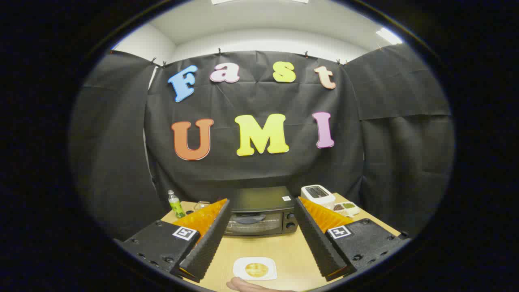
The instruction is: Open the toaster oven, put the food inside, and close the toaster oven door.
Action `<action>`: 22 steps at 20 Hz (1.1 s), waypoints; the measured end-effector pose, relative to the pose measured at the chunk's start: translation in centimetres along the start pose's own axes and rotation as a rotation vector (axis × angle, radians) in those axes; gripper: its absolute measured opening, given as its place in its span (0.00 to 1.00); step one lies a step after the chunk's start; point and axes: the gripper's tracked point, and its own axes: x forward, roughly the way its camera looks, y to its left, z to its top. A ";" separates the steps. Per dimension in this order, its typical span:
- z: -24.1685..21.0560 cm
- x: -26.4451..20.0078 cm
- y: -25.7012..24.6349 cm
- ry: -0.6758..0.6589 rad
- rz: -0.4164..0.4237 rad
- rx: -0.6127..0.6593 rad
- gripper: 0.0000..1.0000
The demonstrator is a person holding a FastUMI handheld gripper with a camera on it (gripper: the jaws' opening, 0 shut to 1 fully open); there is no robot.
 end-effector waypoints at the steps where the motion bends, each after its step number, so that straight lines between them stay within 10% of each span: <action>1: -0.2 0.2 -0.5 0.005 -0.014 -0.021 1.00; 22: -0.6 6.2 -1.0 -0.023 0.002 -0.010 1.00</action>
